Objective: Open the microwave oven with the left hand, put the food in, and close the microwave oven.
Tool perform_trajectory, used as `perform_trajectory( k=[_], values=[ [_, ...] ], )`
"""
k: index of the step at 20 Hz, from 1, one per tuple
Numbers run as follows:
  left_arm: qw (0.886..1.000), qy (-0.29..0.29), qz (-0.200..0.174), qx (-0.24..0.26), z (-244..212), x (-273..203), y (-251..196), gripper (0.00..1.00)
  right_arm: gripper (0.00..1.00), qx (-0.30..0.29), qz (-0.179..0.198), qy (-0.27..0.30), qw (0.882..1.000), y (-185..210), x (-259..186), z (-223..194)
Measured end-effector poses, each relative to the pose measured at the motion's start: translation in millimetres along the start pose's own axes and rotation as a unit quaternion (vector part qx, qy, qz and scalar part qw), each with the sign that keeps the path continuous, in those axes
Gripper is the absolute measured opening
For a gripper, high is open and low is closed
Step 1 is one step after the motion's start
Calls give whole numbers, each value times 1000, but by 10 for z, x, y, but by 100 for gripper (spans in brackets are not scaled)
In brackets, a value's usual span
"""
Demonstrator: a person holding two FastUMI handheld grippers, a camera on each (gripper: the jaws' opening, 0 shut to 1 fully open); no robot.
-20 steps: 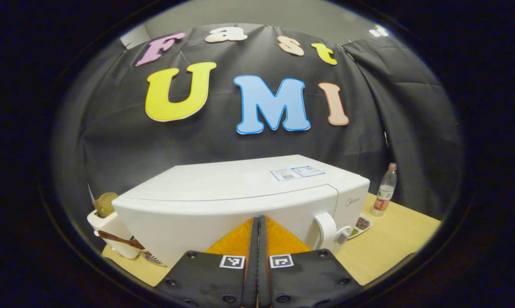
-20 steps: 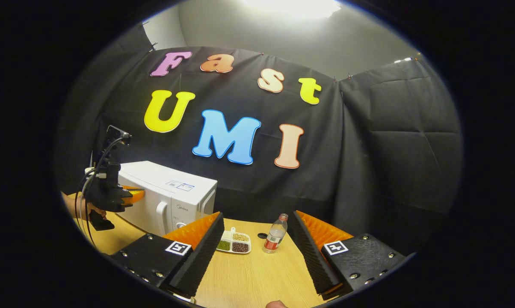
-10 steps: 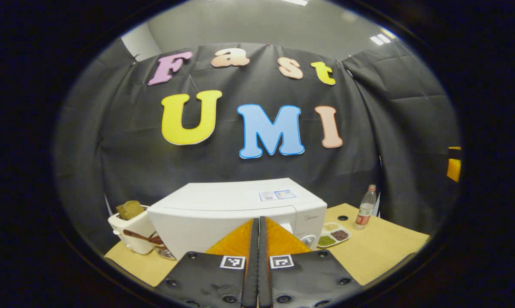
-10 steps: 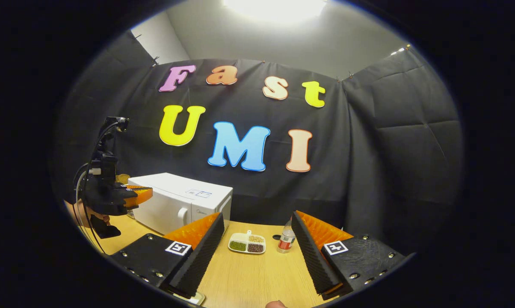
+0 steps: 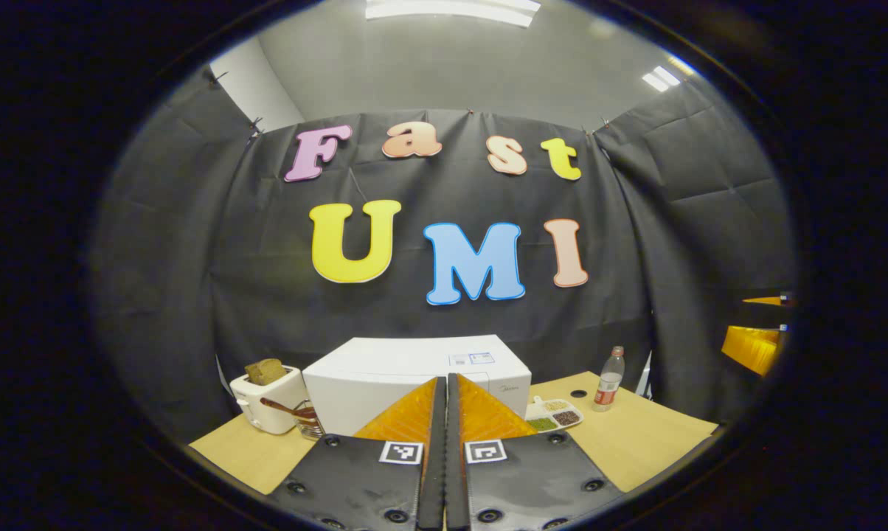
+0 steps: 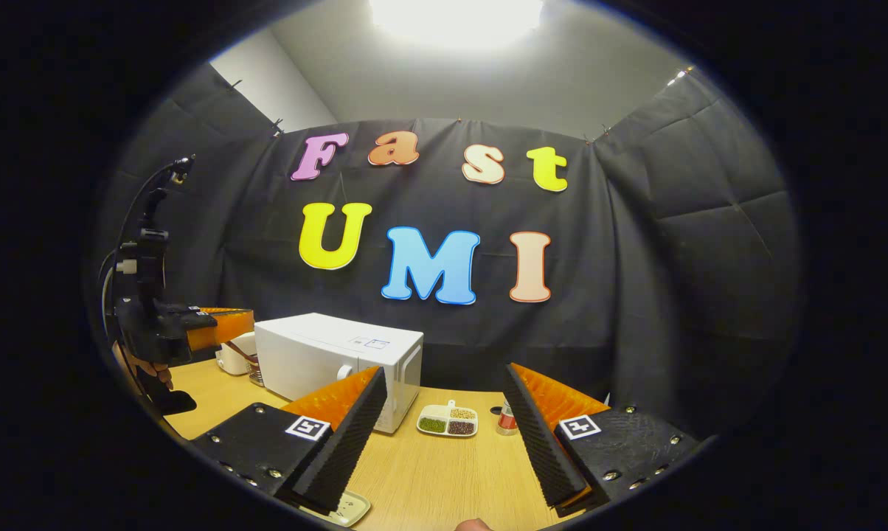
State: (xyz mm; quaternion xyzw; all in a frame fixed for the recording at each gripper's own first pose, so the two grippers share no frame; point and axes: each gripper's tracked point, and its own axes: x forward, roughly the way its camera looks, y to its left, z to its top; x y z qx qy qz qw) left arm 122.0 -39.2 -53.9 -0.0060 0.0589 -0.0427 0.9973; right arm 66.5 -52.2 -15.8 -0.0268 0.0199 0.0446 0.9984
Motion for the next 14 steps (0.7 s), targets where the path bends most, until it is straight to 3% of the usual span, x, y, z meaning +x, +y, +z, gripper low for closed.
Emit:
perform_trajectory(
  k=[14],
  values=[
    [1000,-7,25,18,159,-1201,528,7,97,24,-16,-20,999,517,-564,215]
  ],
)
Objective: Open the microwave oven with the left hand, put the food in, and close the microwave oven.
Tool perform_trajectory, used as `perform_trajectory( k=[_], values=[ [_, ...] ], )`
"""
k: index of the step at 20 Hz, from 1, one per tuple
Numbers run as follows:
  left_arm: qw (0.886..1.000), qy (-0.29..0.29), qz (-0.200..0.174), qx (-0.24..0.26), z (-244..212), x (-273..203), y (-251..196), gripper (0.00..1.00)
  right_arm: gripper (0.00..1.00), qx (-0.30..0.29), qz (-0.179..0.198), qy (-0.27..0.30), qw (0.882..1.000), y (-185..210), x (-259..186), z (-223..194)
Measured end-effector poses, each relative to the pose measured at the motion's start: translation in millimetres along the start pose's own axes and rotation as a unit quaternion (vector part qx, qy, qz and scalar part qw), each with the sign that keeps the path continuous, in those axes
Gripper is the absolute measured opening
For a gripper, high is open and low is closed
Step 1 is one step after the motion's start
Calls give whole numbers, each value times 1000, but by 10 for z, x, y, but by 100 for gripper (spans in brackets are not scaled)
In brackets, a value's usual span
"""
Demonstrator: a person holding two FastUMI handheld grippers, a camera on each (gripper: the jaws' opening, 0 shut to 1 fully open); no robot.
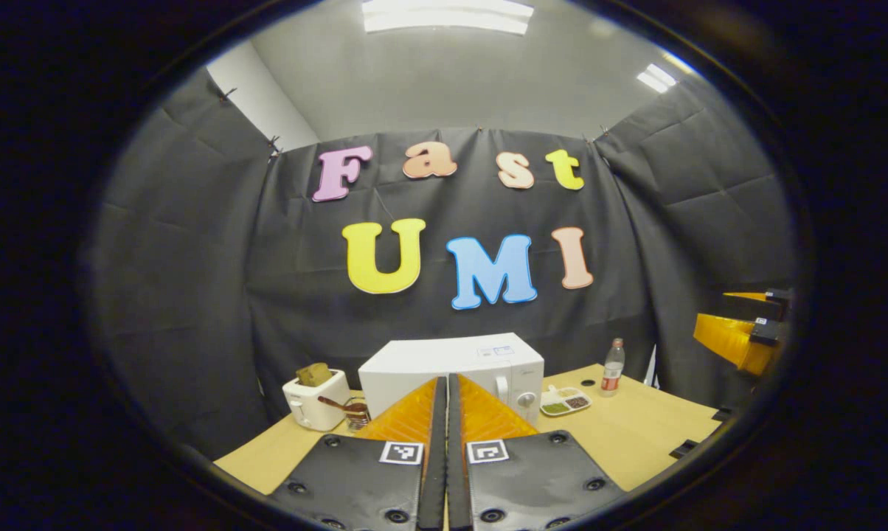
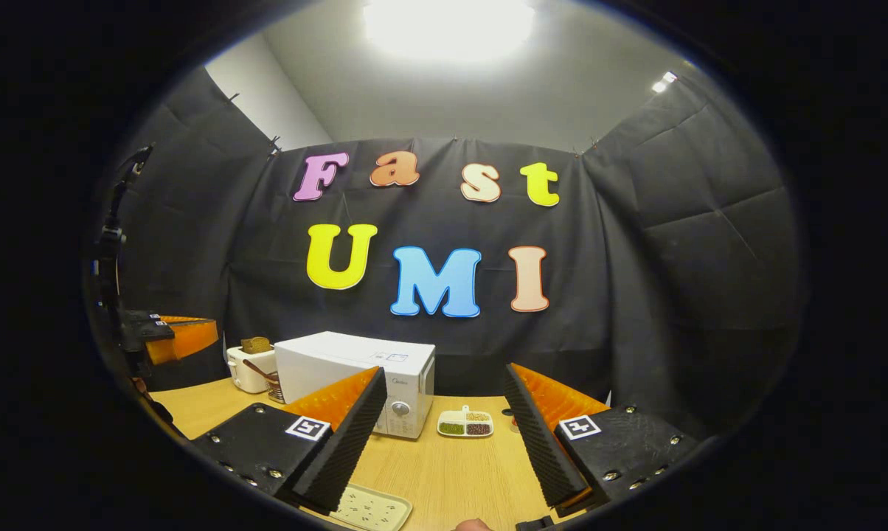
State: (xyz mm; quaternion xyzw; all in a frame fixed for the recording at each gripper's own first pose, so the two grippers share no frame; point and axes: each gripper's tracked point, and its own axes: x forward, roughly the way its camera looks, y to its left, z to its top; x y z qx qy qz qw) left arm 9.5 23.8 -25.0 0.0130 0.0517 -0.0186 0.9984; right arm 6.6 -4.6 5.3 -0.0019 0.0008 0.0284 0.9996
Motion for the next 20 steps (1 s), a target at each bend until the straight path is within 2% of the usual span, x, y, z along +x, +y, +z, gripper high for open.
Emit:
perform_trajectory(
  k=[1,2,5,7,8,9,11,13,20],
  values=[
    [1000,1,3,-3,-30,-42,42,8,97,-1,0,1,1000,45,-46,0],
    [1000,1,8,-4,-38,-130,88,16,97,-2,0,0,1000,82,-93,8],
    [1000,3,11,0,-107,-273,169,49,97,-4,2,6,1000,209,-195,-24],
    [1000,1,1,-4,-140,-340,163,55,97,-3,3,10,1000,271,-256,-33],
    [1000,0,-2,-4,-157,-365,166,66,97,-2,3,9,1000,291,-272,-34],
    [1000,0,-6,-4,-174,-375,166,68,97,-2,2,10,1000,313,-289,-22],
    [1000,-5,-7,-2,-173,-411,190,81,97,-6,-1,9,1000,337,-308,-17],
    [1000,-16,-1,-4,-136,-465,221,100,97,-8,-3,4,1000,366,-333,23],
    [999,-41,16,4,31,-516,360,100,97,-3,-2,-4,1000,427,-339,95]
  ],
)
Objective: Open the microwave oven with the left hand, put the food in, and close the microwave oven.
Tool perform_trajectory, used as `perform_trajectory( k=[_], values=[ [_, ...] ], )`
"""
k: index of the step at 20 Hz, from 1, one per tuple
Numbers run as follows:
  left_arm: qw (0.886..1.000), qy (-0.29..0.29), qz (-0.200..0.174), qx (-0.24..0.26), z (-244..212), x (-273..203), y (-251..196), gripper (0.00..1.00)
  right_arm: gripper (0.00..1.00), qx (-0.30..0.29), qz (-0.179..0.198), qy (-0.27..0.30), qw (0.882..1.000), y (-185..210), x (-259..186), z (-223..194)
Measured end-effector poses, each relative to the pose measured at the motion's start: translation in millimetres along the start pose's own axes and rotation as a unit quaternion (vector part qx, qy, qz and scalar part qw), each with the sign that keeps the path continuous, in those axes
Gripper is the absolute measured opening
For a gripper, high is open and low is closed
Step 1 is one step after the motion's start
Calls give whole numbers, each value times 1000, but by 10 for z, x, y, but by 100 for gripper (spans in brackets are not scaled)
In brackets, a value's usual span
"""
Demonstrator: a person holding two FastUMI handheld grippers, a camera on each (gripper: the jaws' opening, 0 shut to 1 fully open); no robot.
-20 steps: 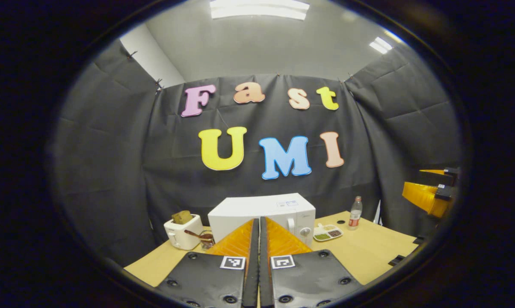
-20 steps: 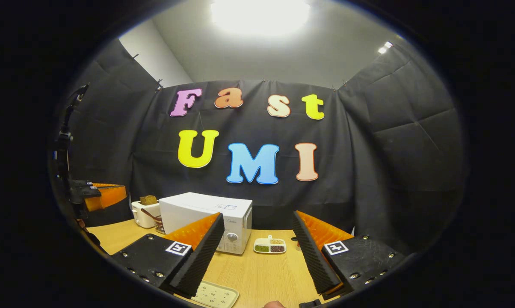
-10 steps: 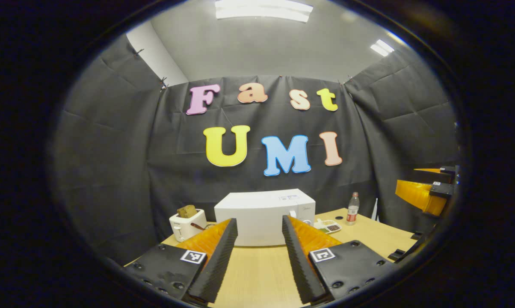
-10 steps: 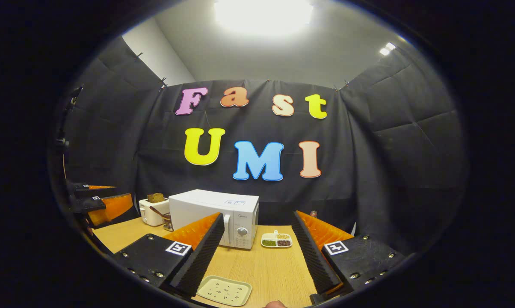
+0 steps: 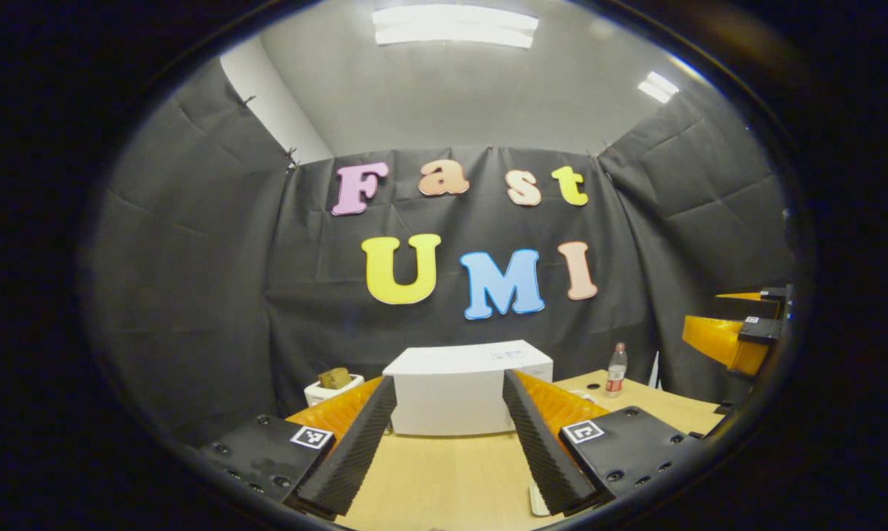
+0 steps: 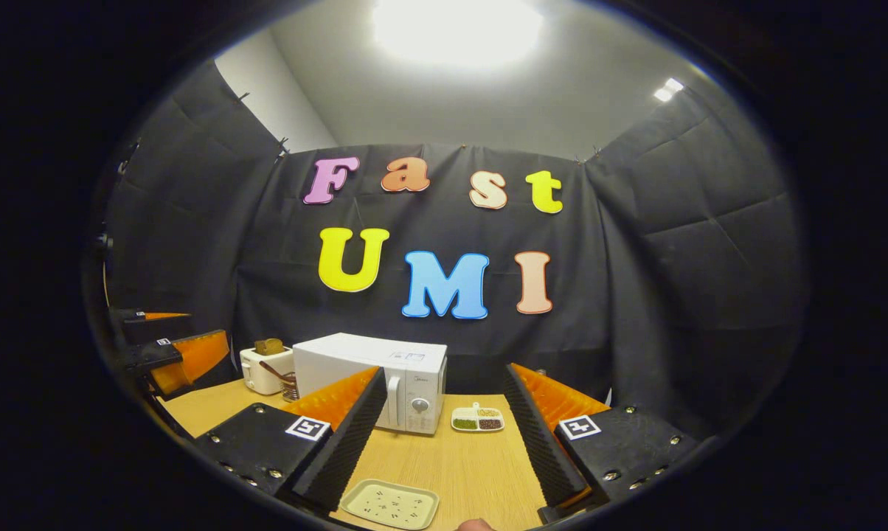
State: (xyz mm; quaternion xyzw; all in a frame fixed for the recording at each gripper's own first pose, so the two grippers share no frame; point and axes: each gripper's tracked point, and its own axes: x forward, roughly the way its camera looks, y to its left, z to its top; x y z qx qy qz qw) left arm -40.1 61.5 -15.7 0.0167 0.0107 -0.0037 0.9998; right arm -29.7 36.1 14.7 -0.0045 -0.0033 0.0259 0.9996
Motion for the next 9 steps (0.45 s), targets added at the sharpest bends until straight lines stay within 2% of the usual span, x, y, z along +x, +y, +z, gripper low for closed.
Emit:
perform_trajectory(
  k=[9],
  values=[
    [1000,-8,15,-2,41,-77,210,99,97,3,-1,-20,1000,89,71,193]
  ],
)
